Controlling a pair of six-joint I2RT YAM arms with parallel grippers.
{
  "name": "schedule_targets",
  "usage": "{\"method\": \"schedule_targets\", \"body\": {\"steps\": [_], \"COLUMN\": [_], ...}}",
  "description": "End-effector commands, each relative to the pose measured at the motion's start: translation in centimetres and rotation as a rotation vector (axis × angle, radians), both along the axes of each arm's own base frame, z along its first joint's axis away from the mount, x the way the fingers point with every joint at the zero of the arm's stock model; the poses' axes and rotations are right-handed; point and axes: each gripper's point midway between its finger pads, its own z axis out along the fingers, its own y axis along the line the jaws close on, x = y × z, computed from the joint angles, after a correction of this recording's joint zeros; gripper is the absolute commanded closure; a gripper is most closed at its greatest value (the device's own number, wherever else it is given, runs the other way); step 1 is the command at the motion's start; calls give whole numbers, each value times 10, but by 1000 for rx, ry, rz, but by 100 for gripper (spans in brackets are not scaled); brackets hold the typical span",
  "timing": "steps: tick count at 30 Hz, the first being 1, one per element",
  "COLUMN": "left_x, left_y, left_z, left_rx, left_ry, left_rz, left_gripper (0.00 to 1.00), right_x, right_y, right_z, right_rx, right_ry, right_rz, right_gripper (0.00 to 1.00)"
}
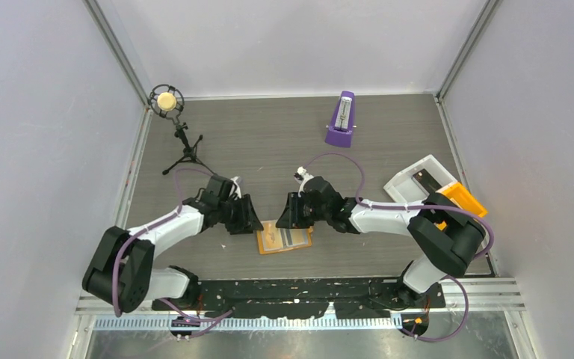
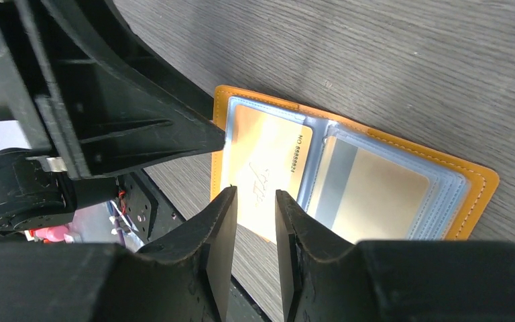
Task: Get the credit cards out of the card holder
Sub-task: Remove the credit card from the card holder.
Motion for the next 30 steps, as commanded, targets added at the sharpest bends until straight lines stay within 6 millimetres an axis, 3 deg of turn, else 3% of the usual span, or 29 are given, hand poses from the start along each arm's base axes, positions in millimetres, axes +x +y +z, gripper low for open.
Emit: {"method": "schedule_targets", "body": {"steps": [1, 5, 10, 16, 22, 30], "left_x": [12, 9, 4, -1, 0, -5], "left_y": [7, 7, -4, -10, -18, -2], "left_z": [31, 54, 71, 43, 24, -6], "left_rx": [45, 22, -70, -84, -118, -11], "left_ry": [-87, -113, -151, -84, -63, -18], "left_rz": [-3, 6, 4, -9, -30, -15], "left_gripper": [52, 54, 68, 84, 90, 95], "right_x": [2, 4, 5, 5, 4, -2], "right_y": [6, 8, 10, 13, 10, 3], "right_z": [11, 12, 6, 0, -15, -33], "right_rx": [35, 38, 27, 22, -12, -48], "right_ry": [-25, -22, -8, 10, 34, 61], "right_rz": [10, 5, 5, 7, 3, -4], "right_gripper": [66, 67, 68, 68, 65, 64]}}
